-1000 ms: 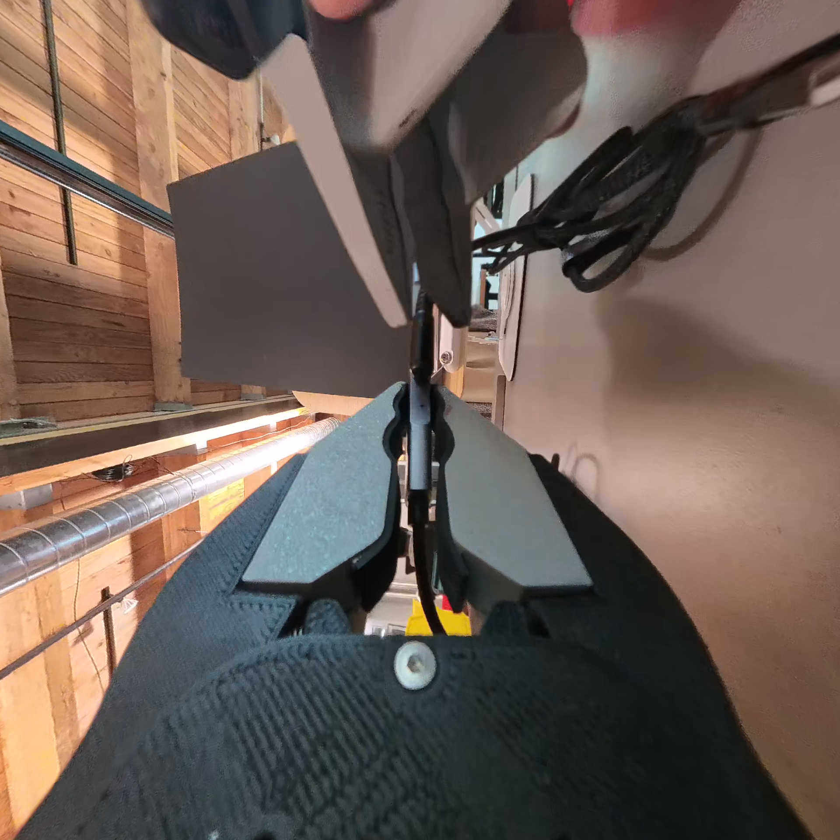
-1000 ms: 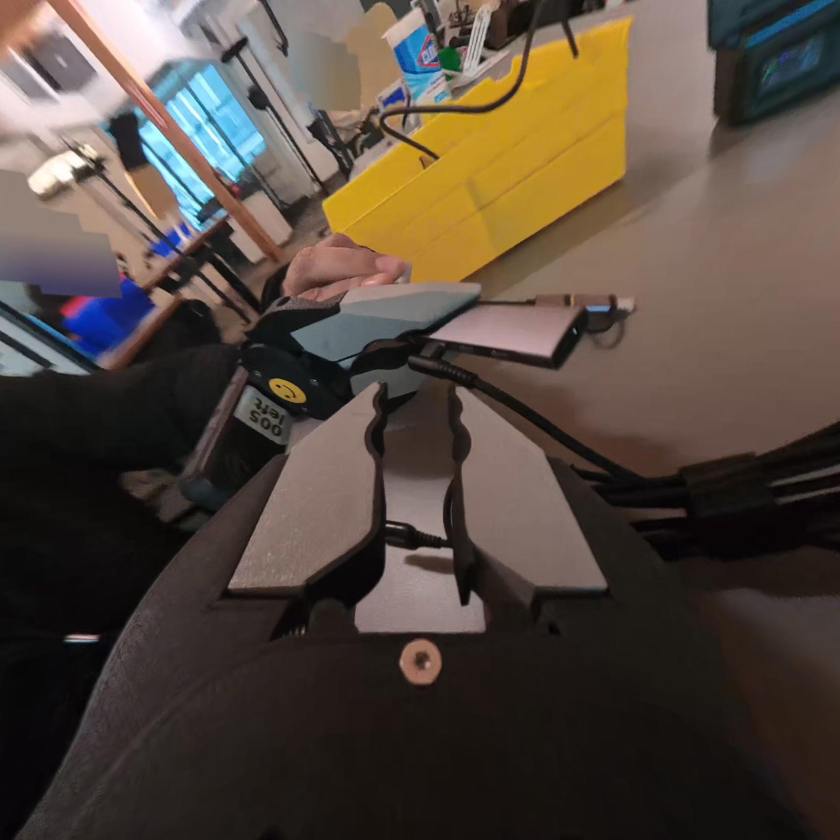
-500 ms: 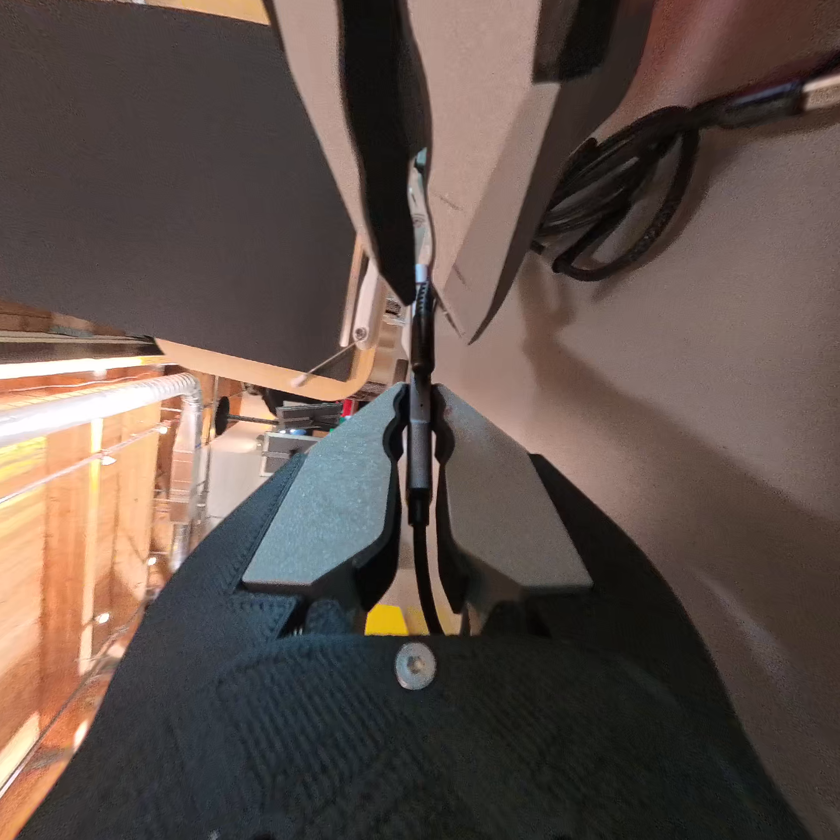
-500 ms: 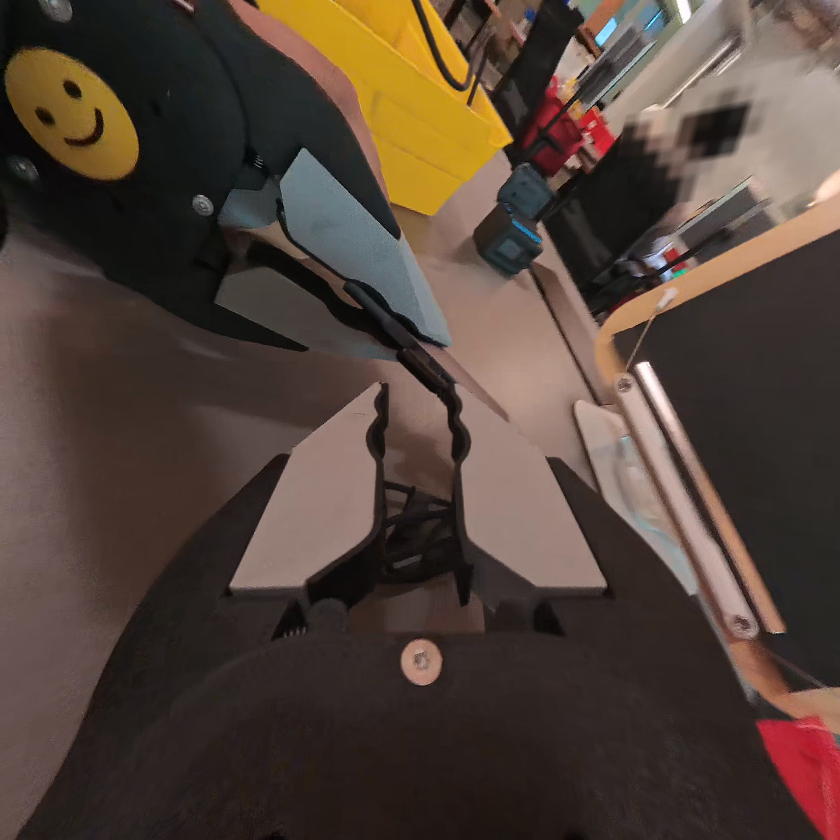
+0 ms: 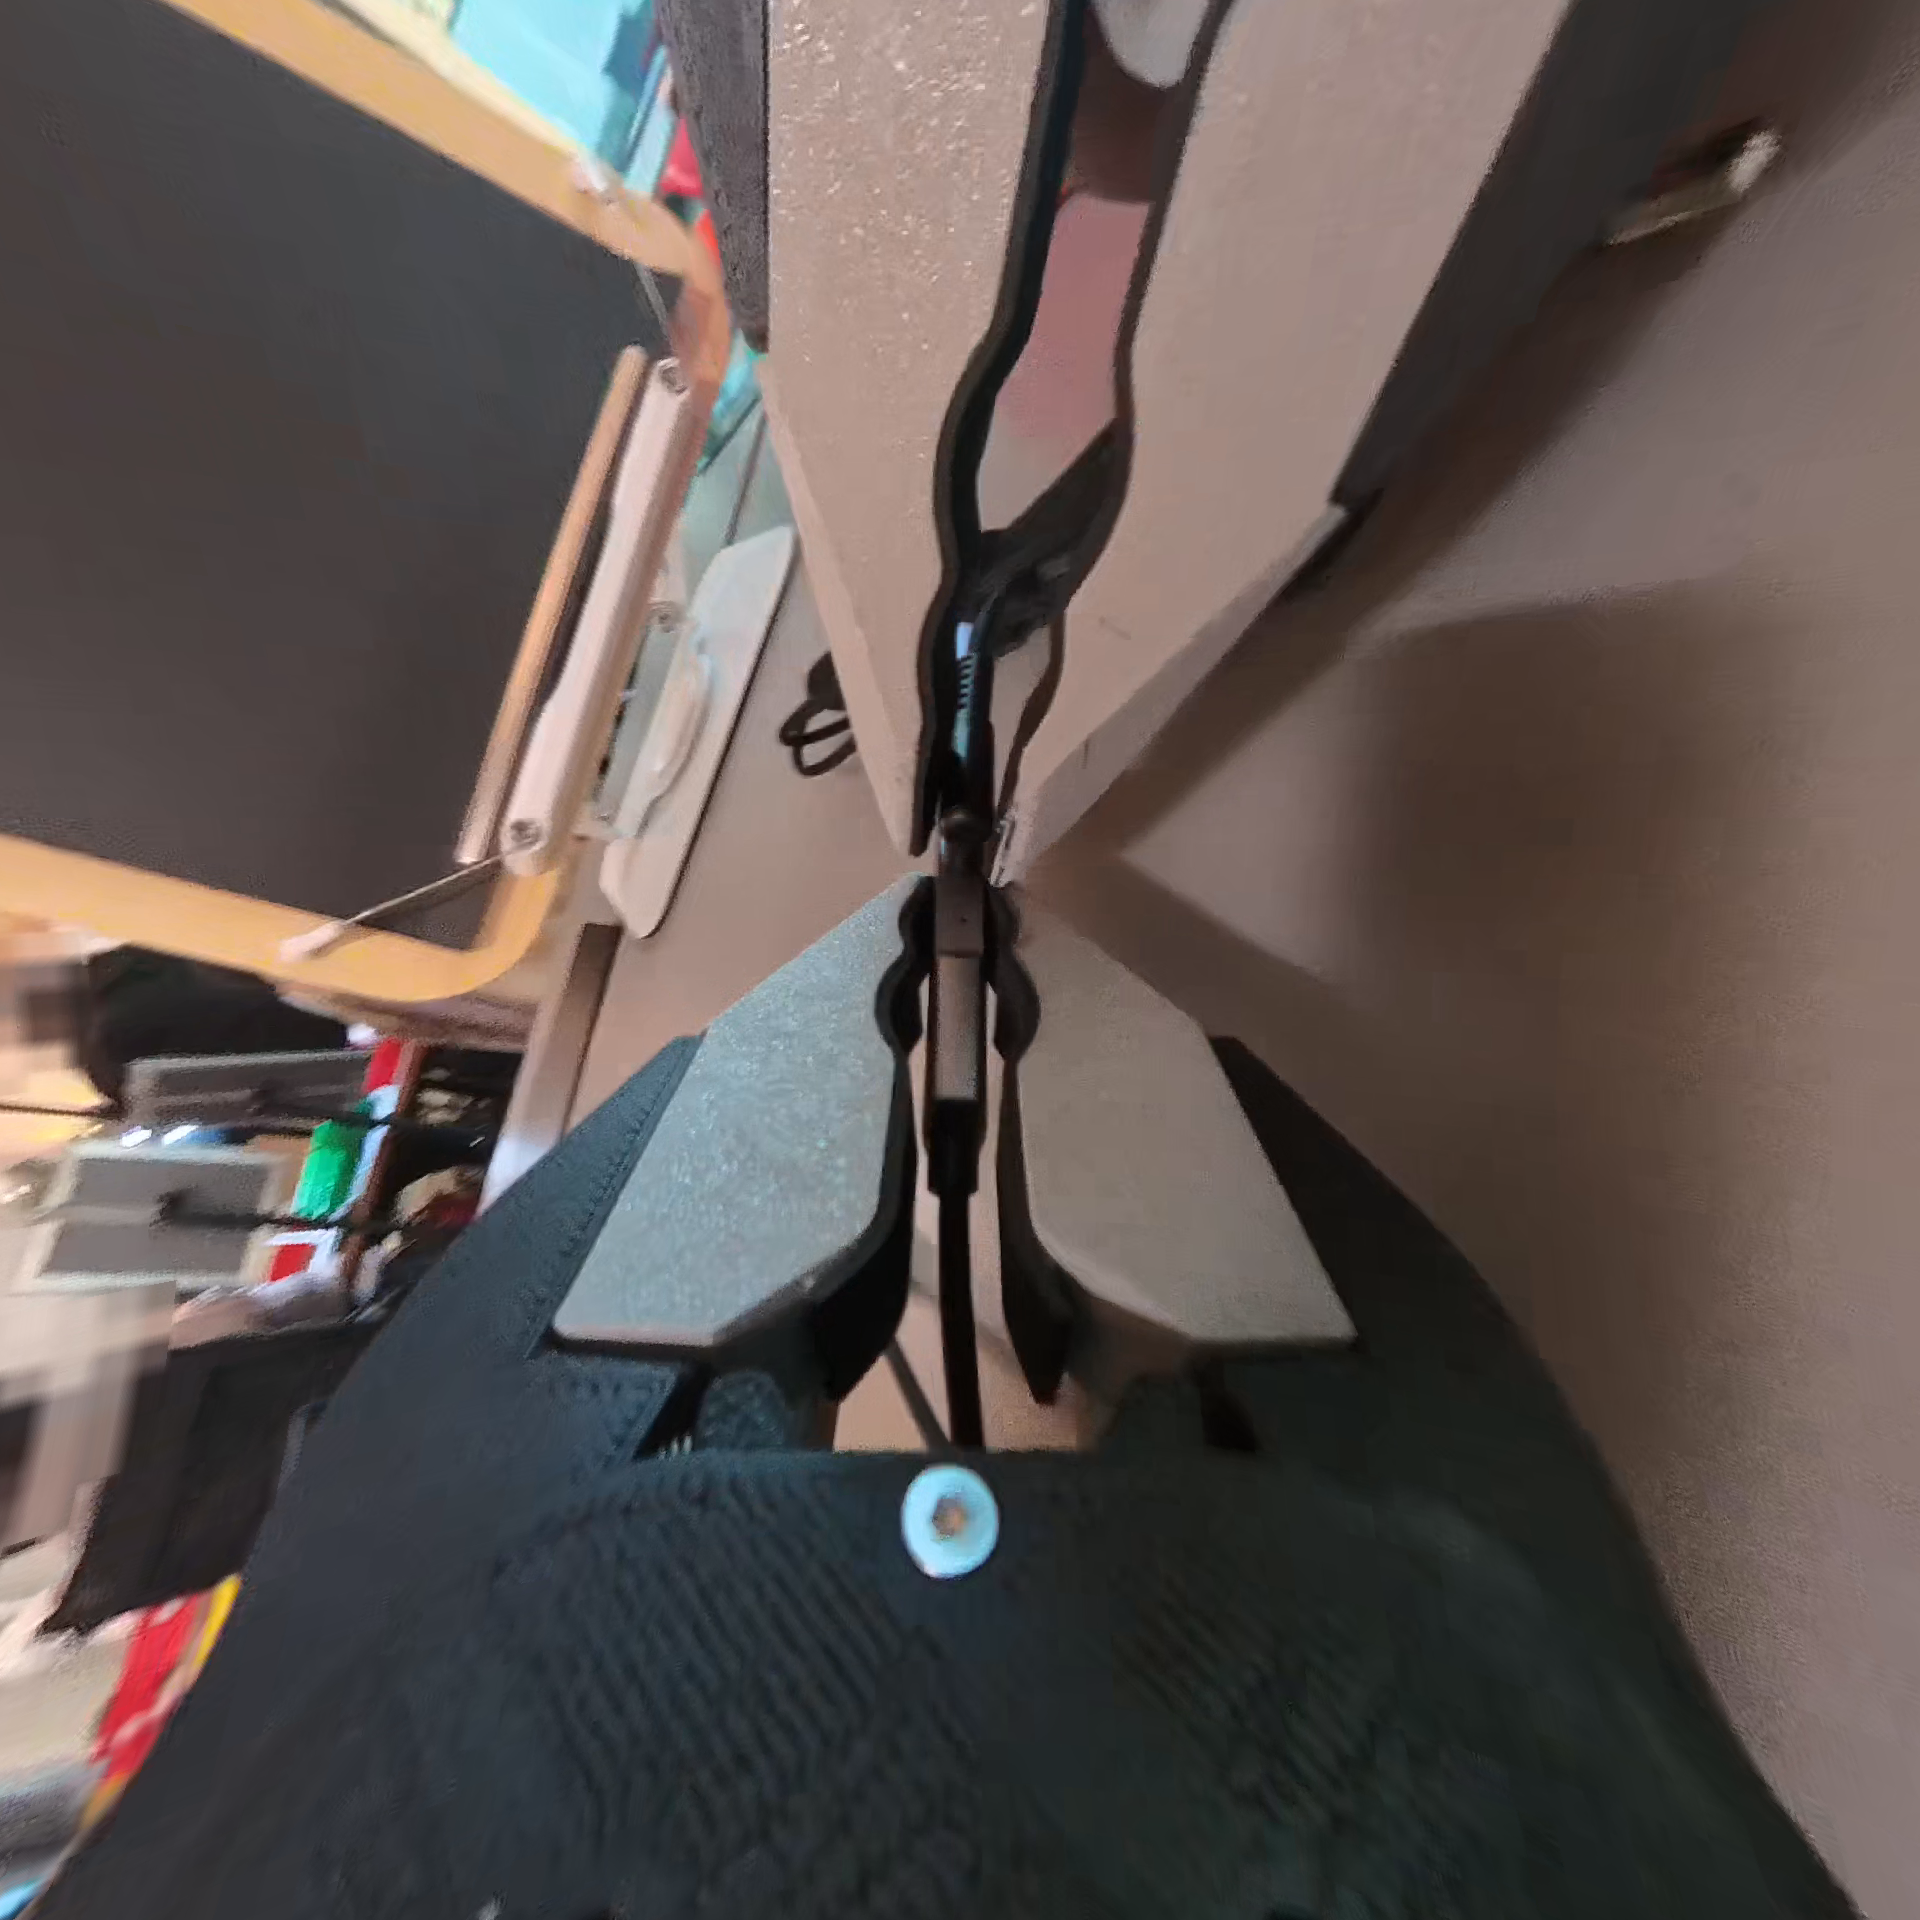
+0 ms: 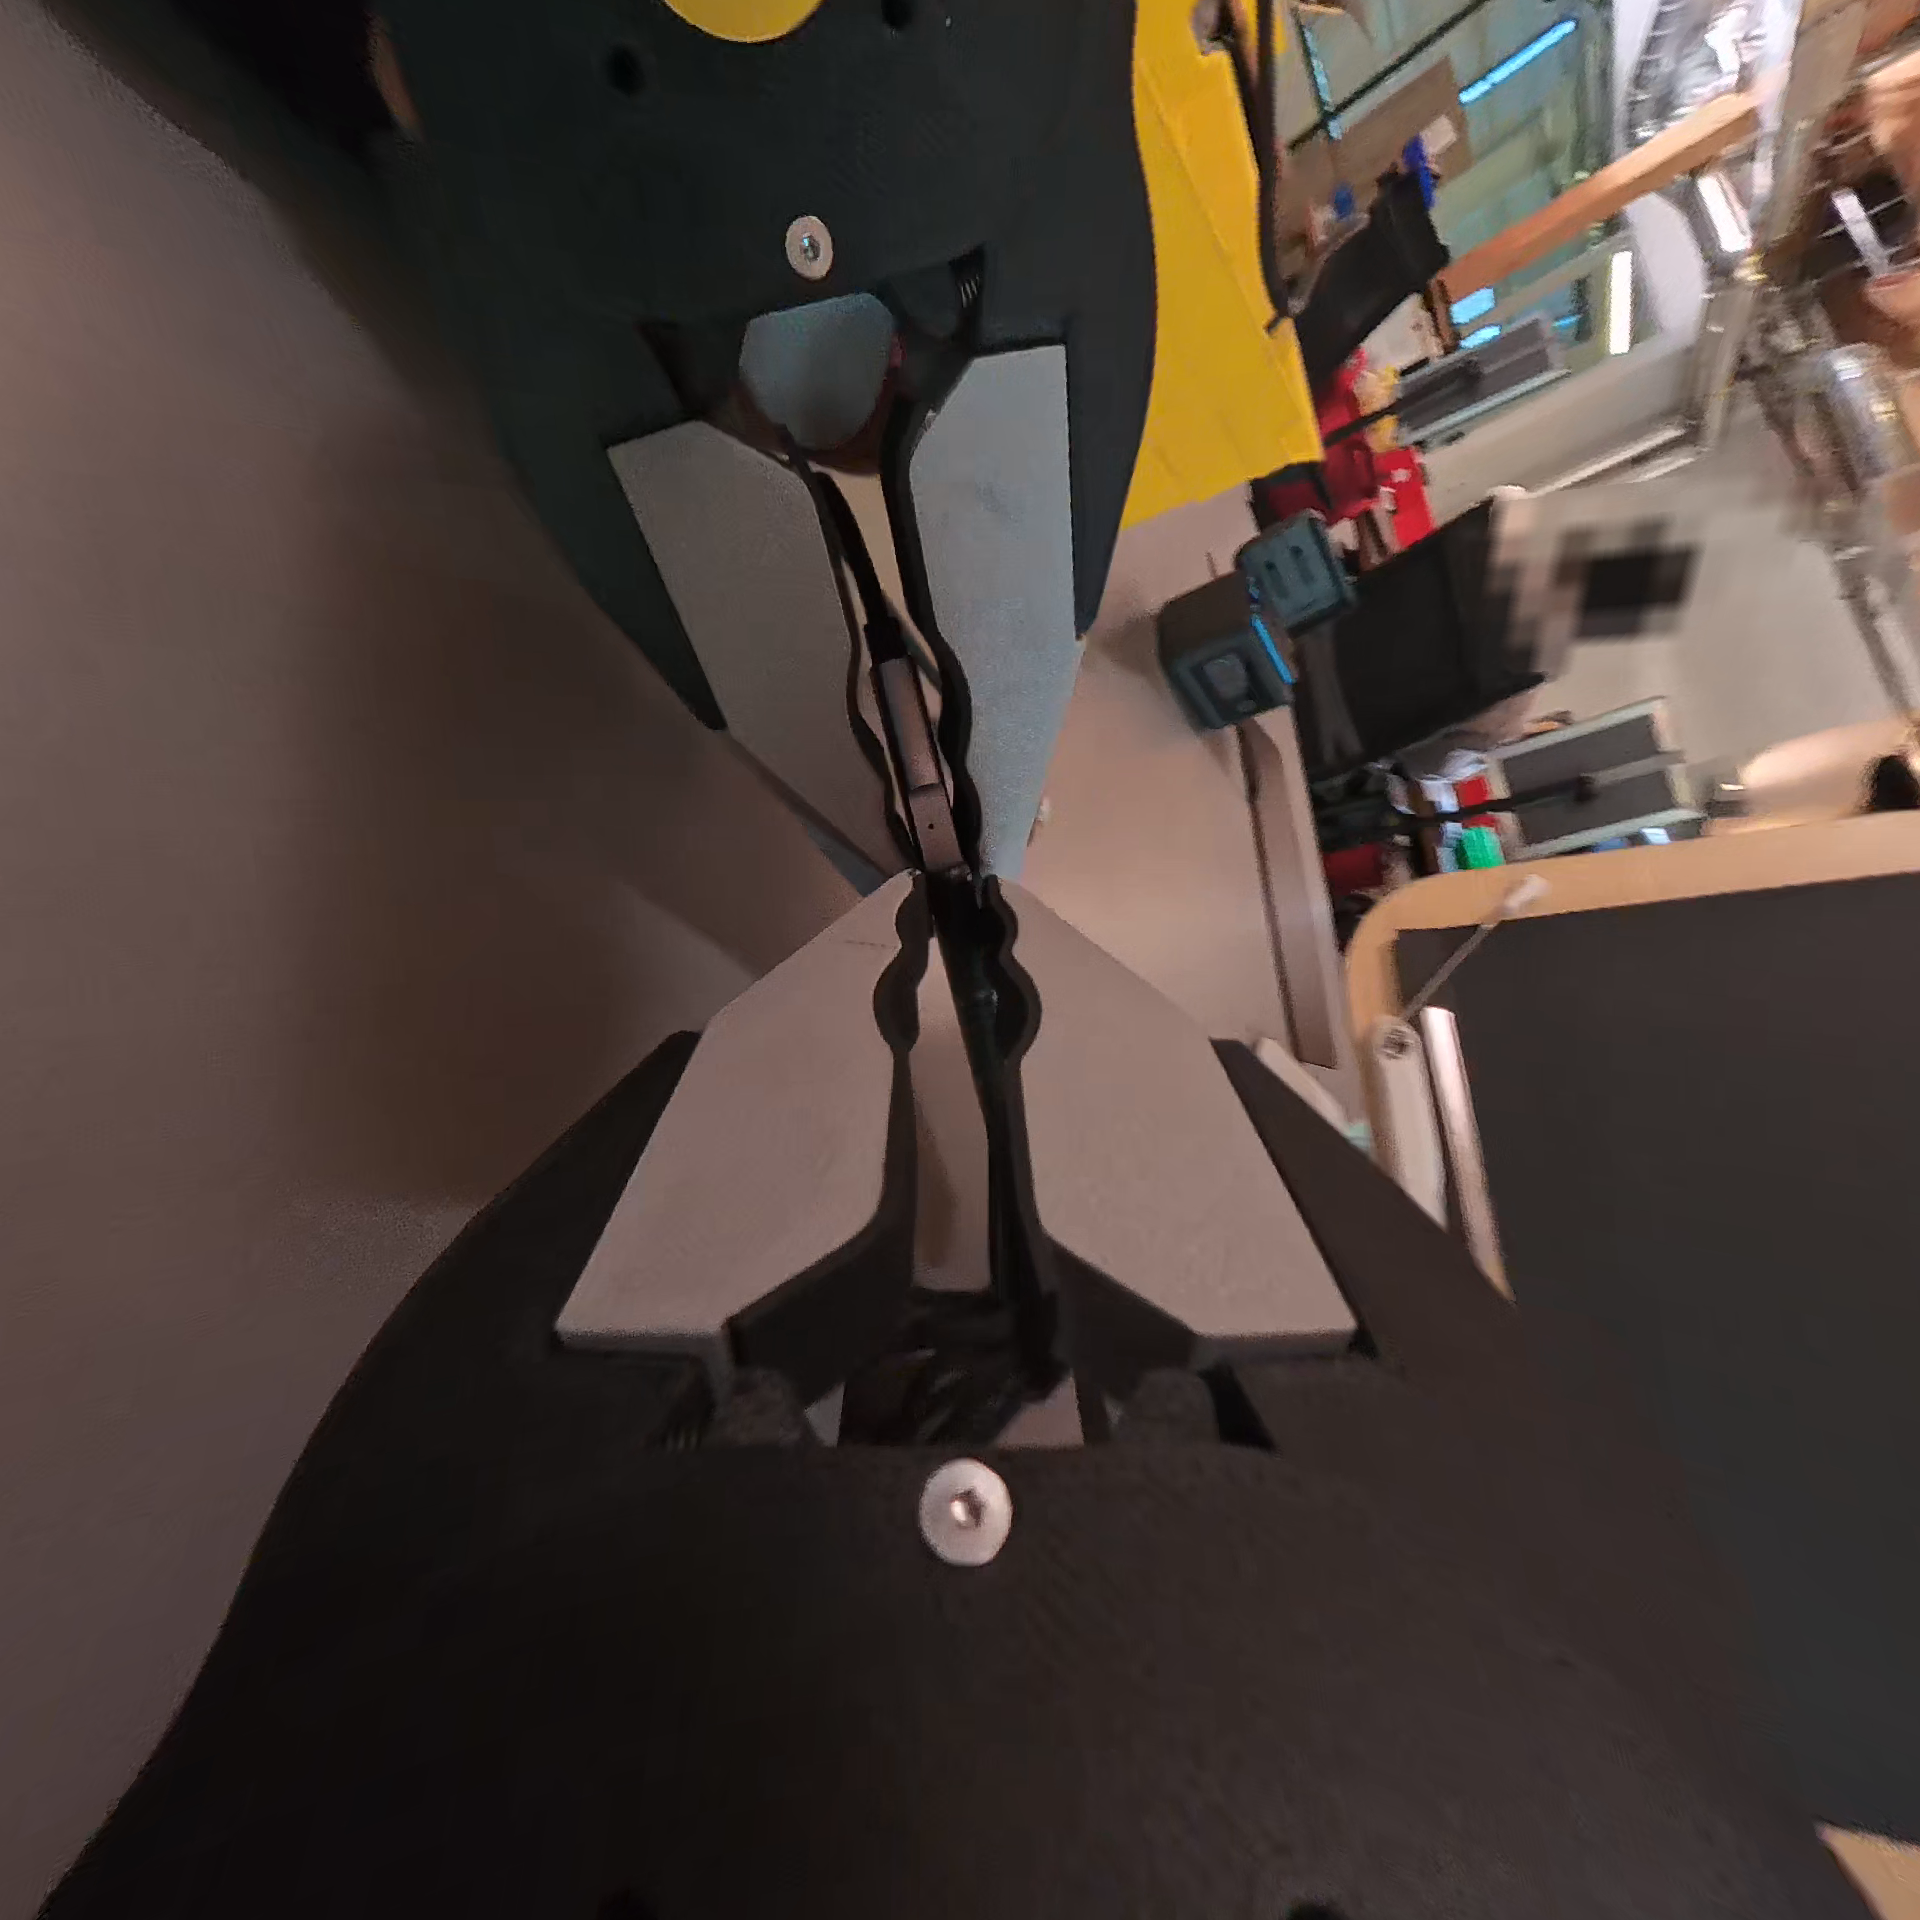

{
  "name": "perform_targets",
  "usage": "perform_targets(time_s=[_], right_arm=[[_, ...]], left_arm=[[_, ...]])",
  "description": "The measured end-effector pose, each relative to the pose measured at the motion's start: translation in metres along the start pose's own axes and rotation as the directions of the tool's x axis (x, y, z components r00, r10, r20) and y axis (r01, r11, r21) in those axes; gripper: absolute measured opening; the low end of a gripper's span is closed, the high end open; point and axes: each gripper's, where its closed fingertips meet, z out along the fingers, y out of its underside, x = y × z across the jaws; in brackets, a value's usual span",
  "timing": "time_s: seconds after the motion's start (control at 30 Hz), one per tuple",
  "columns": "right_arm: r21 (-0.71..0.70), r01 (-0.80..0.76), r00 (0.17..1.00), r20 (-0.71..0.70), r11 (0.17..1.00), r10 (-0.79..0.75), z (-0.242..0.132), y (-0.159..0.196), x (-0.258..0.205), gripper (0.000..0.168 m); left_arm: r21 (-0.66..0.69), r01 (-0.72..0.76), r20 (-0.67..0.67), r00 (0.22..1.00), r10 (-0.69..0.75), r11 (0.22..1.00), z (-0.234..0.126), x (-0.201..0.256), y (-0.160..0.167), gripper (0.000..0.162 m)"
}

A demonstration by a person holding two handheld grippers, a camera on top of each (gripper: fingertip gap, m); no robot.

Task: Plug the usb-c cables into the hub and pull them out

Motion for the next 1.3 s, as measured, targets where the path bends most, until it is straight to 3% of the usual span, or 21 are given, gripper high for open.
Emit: perform_targets(time_s=[0.13, 0.23, 0.3, 0.43, 0.63, 0.77, 0.97, 1.13, 1.2, 1.3], right_arm=[[0.064, -0.123, 0.986, 0.124, 0.990, 0.115, -0.004, -0.005, -0.008, 0.006], [0.109, -0.213, 0.952, 0.247, 0.971, 0.181, -0.010, -0.009, -0.017, 0.005], [0.164, -0.298, 0.914, 0.332, 0.940, 0.232, -0.019, -0.020, -0.018, 0.005], [0.255, -0.512, 0.811, 0.457, 0.820, 0.364, -0.035, -0.043, -0.001, 0.004], [0.191, -0.737, 0.613, 0.592, 0.648, 0.523, -0.034, -0.045, 0.009, 0.005], [0.177, -0.743, 0.600, 0.604, 0.646, 0.524, -0.036, -0.044, 0.009, 0.006], [0.198, -0.688, 0.671, 0.542, 0.698, 0.507, -0.035, -0.039, 0.010, 0.005], [0.207, -0.718, 0.643, 0.562, 0.664, 0.520, -0.036, -0.041, 0.014, 0.005], [0.204, -0.753, 0.602, 0.597, 0.625, 0.531, -0.039, -0.043, 0.015, 0.004], [0.155, -0.800, 0.527, 0.643, 0.580, 0.555, -0.040, -0.041, 0.013, 0.005]], left_arm=[[0.098, 0.144, -0.164, 0.978, -0.126, 0.985, -0.008, 0.013, -0.006, 0.007], [0.122, 0.127, -0.236, 0.967, -0.096, 0.984, -0.013, 0.024, -0.010, 0.007], [0.169, 0.202, -0.331, 0.933, -0.138, 0.965, -0.022, 0.028, -0.020, 0.007], [0.265, 0.407, -0.461, 0.850, -0.256, 0.874, -0.041, 0.017, -0.044, 0.007], [0.231, 0.543, -0.517, 0.771, -0.370, 0.808, -0.040, 0.009, -0.045, 0.008], [0.223, 0.571, -0.537, 0.748, -0.389, 0.790, -0.040, 0.009, -0.047, 0.007], [0.228, 0.593, -0.536, 0.738, -0.409, 0.772, -0.040, 0.005, -0.048, 0.007], [0.223, 0.641, -0.569, 0.697, -0.435, 0.735, -0.041, 0.003, -0.052, 0.007], [0.224, 0.667, -0.597, 0.671, -0.440, 0.711, -0.044, 0.004, -0.057, 0.007], [0.228, 0.635, -0.571, 0.701, -0.427, 0.738, -0.041, 0.007, -0.058, 0.008]])
